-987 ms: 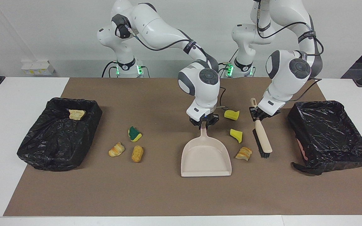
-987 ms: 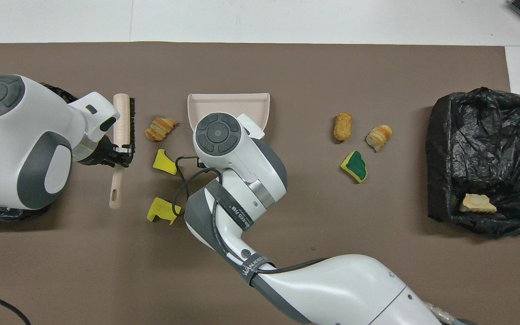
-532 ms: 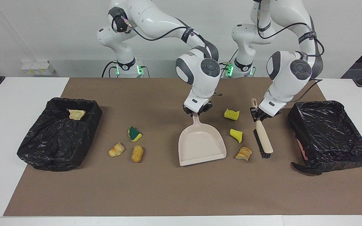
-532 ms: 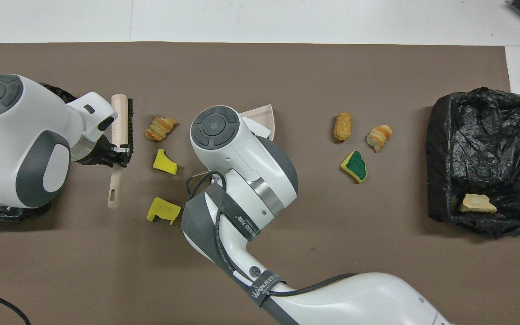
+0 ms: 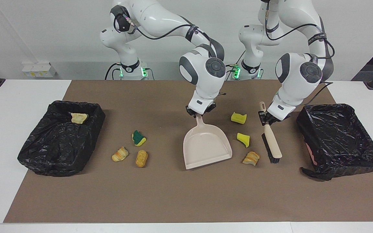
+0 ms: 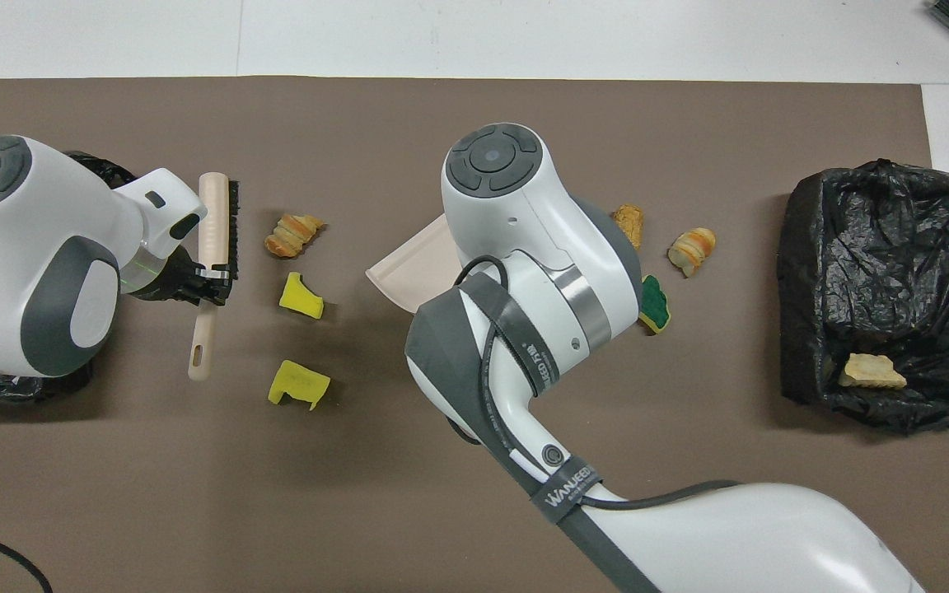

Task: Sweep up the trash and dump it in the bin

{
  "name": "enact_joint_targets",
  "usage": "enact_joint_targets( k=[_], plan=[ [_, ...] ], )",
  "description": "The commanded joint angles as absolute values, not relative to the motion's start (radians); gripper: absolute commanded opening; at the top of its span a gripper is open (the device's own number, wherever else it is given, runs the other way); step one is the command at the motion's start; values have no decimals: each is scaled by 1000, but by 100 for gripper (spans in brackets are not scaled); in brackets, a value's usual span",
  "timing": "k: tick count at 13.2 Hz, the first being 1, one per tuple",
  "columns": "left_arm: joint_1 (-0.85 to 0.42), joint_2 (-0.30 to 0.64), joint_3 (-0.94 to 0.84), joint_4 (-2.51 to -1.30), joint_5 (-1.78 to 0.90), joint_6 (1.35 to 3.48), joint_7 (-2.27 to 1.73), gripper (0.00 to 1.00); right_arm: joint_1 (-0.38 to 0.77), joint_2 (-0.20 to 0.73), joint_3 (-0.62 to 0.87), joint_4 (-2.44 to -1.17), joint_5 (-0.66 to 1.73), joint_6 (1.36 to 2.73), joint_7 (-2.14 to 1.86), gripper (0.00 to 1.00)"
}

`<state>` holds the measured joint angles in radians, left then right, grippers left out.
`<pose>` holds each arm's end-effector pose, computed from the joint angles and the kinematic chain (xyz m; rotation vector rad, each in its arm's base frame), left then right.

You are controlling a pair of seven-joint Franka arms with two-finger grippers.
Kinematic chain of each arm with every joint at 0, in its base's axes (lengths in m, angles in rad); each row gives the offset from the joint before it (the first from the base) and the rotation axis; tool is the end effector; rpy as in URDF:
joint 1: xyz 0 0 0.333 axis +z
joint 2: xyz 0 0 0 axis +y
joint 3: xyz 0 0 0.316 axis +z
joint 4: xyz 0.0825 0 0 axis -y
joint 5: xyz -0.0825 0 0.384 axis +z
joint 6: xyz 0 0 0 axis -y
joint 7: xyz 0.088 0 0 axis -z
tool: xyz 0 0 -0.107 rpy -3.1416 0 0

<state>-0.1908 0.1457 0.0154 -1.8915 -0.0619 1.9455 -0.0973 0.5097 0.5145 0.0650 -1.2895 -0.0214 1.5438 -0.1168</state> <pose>0.5757 -0.1066 0.4202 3.0955 -0.0818 -0.1521 0.5746 0.3588 0.4335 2.8884 1.0372 -0.3935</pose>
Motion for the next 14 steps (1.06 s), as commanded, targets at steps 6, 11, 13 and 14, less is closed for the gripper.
enact_joint_targets(
  k=[6,11,13,14],
  plan=[
    [-181,143,6,-1907,-54,1933,-71,0,494,329,72,-1573,8,1728,-664,0],
    [-115,195,6,-1905,-51,1937,130,0,511,316,71,-1617,-89,1738,-614,0],
    [-117,196,6,-1907,-52,1944,146,0,538,313,71,-1631,-142,1732,-609,0],
    [-121,199,6,-1914,-52,1945,144,0,546,314,71,-1641,-150,1735,-609,0]
  ],
)
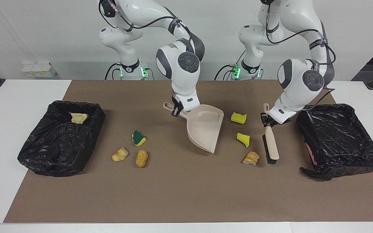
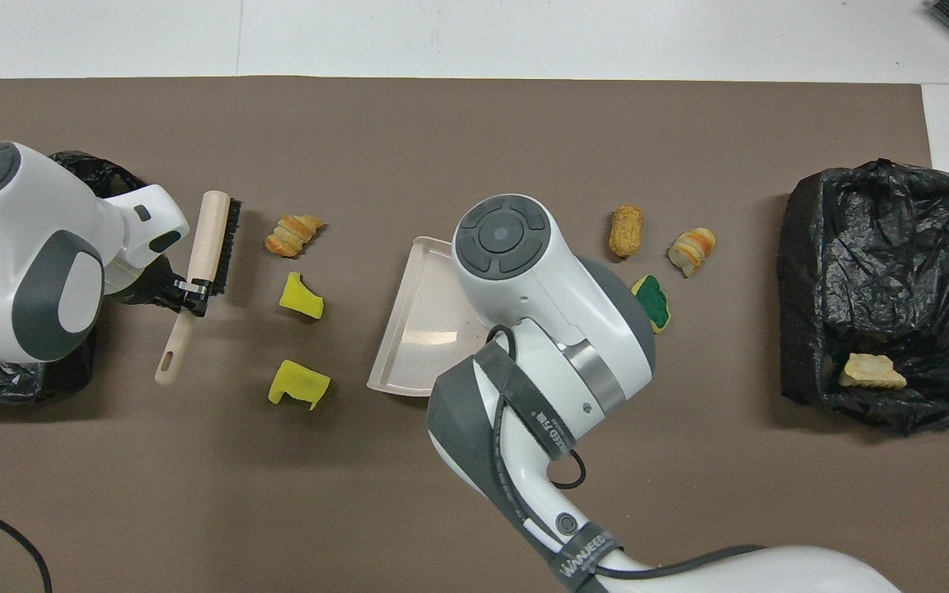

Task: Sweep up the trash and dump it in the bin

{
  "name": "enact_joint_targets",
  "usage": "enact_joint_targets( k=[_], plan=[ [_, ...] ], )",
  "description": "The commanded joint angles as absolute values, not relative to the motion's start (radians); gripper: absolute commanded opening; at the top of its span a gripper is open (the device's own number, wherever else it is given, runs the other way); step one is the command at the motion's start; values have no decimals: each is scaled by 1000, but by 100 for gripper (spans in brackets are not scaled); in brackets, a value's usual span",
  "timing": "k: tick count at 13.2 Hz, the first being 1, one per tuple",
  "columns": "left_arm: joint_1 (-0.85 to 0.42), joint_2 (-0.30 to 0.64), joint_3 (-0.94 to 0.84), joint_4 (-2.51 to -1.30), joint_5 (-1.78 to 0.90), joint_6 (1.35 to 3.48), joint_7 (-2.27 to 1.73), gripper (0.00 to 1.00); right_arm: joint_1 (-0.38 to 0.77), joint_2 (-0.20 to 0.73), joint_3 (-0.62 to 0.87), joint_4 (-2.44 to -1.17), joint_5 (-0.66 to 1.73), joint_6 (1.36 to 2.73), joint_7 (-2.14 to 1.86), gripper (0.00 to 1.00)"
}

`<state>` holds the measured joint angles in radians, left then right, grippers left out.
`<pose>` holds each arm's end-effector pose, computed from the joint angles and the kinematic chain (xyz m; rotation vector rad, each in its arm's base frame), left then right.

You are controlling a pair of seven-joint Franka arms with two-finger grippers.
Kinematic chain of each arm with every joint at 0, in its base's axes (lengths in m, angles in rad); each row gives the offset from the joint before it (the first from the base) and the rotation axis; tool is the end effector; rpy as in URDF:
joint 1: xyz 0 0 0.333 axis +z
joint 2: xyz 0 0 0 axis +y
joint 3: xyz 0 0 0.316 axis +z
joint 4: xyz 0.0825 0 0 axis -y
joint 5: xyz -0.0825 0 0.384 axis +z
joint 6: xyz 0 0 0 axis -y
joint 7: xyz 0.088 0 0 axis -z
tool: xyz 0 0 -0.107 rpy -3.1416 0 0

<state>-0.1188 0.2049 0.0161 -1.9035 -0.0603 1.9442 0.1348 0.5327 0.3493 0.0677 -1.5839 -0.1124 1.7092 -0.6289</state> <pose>0.5830 -0.0645 0.3800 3.0607 -0.3240 -0.2518 0.5334 0.3469 0.4196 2.4603 1.7859 -0.3421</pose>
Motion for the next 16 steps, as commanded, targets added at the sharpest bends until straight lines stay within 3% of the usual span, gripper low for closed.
enact_joint_targets(
  k=[1,8,13,16],
  plan=[
    [-138,199,5,-1927,-54,1963,137,0,543,314,71,-1646,-150,1735,-609,0],
    [-287,121,-3,-2069,-67,1997,-55,0,514,310,69,-1692,-152,1744,-618,0],
    [-475,94,-5,-2089,-225,1993,-160,0,505,305,71,-1709,-152,1778,-618,0],
    [-522,92,-11,-2088,-332,1997,-147,0,500,308,71,-1710,-152,1799,-626,0]
  ],
)
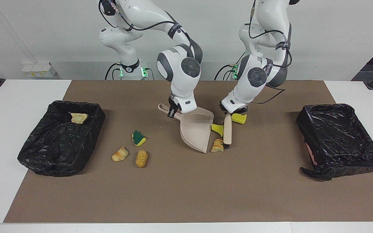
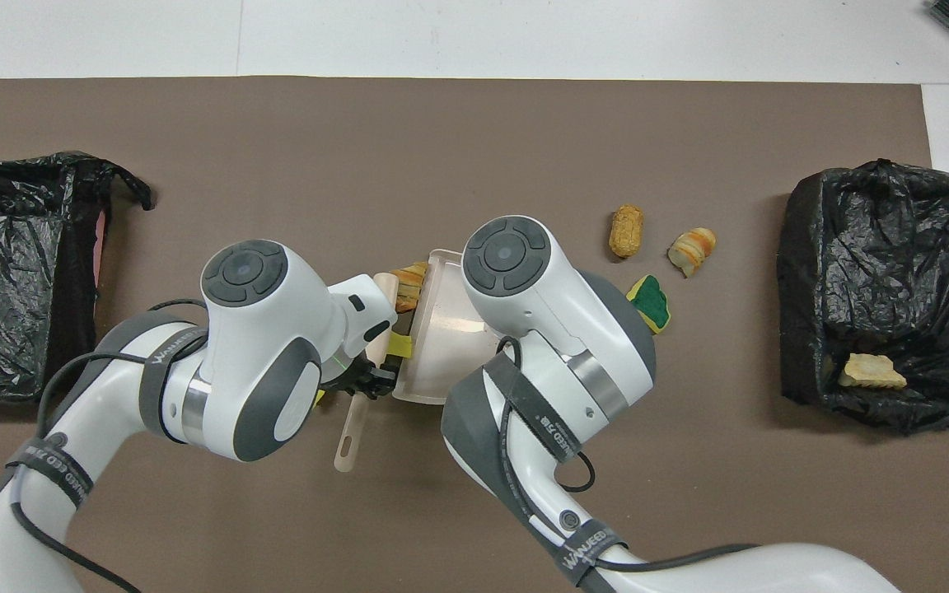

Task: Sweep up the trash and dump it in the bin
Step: 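Sweep the bread and yellow sponges into the dustpan with the left gripper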

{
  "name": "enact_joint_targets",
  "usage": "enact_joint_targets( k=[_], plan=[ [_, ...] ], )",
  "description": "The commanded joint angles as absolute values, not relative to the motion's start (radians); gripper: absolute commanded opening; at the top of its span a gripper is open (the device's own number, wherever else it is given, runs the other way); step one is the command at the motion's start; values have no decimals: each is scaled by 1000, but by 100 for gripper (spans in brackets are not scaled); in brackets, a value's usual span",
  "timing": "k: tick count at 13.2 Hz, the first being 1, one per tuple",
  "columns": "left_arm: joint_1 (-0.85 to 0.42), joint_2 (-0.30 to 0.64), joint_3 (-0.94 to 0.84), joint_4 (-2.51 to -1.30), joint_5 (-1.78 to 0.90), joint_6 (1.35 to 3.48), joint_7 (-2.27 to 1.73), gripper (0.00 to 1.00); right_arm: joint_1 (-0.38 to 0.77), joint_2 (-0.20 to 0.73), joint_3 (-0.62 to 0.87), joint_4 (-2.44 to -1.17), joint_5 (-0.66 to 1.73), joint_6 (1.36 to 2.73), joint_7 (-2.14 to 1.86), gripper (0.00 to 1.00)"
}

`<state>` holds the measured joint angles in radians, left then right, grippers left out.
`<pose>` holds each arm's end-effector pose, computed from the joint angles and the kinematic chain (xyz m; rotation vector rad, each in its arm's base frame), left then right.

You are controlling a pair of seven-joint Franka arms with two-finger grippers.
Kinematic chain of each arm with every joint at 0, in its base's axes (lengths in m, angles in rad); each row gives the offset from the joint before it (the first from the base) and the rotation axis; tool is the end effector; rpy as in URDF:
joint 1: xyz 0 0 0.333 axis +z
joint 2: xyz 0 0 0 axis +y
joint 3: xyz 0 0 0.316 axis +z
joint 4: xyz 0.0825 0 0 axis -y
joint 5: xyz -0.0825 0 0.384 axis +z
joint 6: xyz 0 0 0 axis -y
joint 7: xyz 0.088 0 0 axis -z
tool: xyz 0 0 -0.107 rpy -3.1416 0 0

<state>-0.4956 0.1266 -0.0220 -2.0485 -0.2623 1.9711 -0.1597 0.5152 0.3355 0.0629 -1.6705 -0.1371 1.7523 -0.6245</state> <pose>0.4701 -0.2866 0.3650 2.9430 -0.3407 -0.4012 0.5307 0.3276 0.3924 2.4491 1.7552 -0.3864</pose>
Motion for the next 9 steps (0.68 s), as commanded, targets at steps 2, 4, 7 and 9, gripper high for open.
enact_joint_targets(
  k=[2,4,7,9],
  plan=[
    [-535,92,-26,-2083,-437,1996,-149,0,494,310,72,-1710,-140,1805,-696,0],
    [-531,83,-34,-2056,-446,1983,-187,0,494,308,71,-1710,-140,1819,-707,0],
    [-526,22,-26,-2054,-443,1968,-369,0,486,301,71,-1752,-141,1891,-785,0],
    [-540,15,-29,-2052,-344,1956,-620,0,480,301,72,-1753,-143,1907,-805,0]
  ],
)
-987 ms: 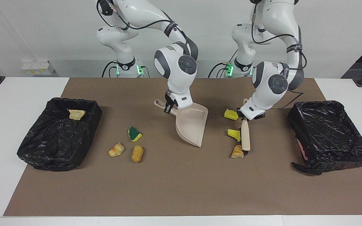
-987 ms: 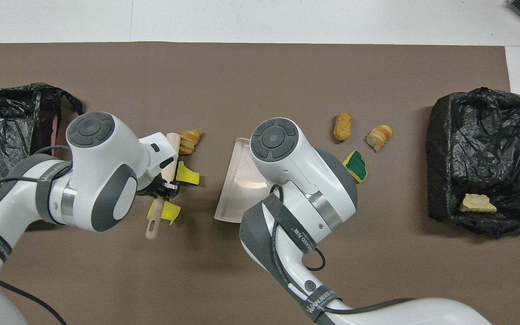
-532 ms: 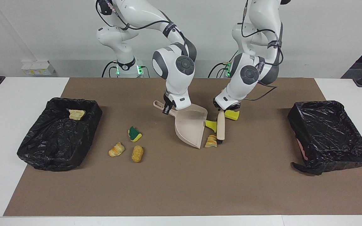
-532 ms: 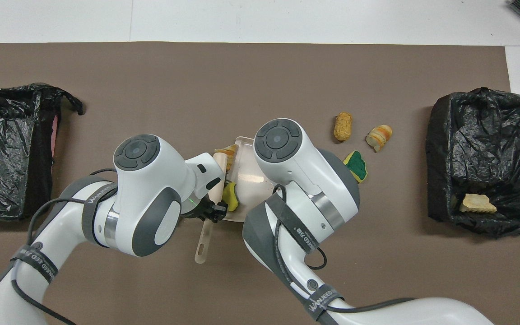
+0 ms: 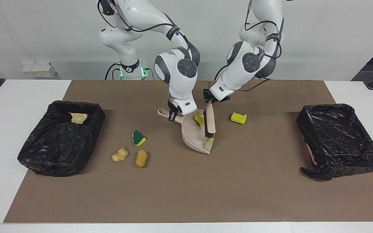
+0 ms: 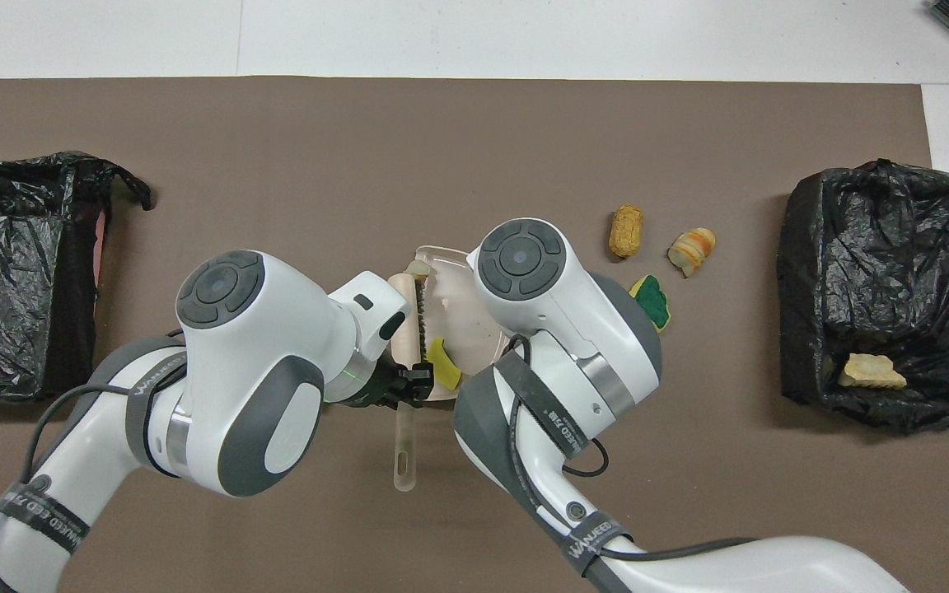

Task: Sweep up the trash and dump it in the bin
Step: 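Sweep the bread and yellow sponges into the dustpan with the left gripper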

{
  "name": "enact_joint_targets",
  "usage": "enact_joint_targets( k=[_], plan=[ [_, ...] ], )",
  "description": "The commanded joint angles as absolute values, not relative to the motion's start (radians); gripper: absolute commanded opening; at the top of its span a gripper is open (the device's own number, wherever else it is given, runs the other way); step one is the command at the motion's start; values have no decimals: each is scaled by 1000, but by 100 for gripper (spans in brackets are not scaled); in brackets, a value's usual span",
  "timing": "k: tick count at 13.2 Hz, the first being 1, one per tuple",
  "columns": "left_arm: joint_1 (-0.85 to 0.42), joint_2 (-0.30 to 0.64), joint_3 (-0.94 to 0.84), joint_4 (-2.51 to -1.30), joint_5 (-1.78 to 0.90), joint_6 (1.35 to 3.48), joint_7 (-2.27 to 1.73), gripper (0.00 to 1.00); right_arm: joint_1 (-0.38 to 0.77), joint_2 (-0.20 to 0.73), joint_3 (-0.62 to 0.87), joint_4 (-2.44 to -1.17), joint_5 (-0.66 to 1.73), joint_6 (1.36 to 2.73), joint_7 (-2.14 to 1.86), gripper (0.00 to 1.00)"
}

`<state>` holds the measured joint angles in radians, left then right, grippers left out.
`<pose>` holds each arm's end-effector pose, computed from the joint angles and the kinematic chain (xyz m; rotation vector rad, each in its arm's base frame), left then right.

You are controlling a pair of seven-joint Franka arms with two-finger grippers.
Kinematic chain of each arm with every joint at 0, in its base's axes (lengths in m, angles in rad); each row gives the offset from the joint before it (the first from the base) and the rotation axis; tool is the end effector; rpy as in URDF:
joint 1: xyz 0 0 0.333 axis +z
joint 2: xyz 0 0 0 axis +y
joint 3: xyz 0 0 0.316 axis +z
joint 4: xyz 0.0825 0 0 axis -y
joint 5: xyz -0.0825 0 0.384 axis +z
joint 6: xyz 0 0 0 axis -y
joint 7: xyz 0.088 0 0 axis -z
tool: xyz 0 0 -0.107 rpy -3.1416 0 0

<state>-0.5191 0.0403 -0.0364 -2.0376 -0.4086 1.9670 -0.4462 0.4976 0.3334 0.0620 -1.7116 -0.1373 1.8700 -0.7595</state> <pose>0.4531 -0.3113 0.4197 2.8426 0.1014 -0.3931 0.5402 0.3224 0.3828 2.3547 1.9226 -0.2799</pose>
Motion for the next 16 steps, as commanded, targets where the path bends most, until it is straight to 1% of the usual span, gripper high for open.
enact_joint_targets(
  k=[1,6,7,9,10,11,13,16],
  plan=[
    [-540,-6,-31,-2056,-286,1941,-735,0,480,299,72,-1753,-143,1907,-817,0],
    [-526,-77,-29,-2081,-186,1748,-1217,0,457,301,72,-1755,-140,1943,-939,0],
    [-525,-103,-29,-2115,-180,1715,-1259,0,457,302,71,-1755,-140,1948,-939,0],
    [-514,-196,-29,-2263,-179,1747,-1282,0,454,308,71,-1755,-137,1980,-911,0],
    [-508,-219,-31,-2320,-179,1767,-1267,0,446,311,71,-1753,-138,1989,-905,0],
    [-503,-221,-31,-2354,-179,1798,-1252,0,437,313,71,-1753,-138,1999,-904,0],
    [-492,-206,-31,-2379,-189,1892,-1165,0,431,316,69,-1752,-149,2000,-904,0],
    [-433,-177,-31,-2370,-242,1917,-926,0,431,316,64,-1753,-153,1997,-876,0]
  ],
)
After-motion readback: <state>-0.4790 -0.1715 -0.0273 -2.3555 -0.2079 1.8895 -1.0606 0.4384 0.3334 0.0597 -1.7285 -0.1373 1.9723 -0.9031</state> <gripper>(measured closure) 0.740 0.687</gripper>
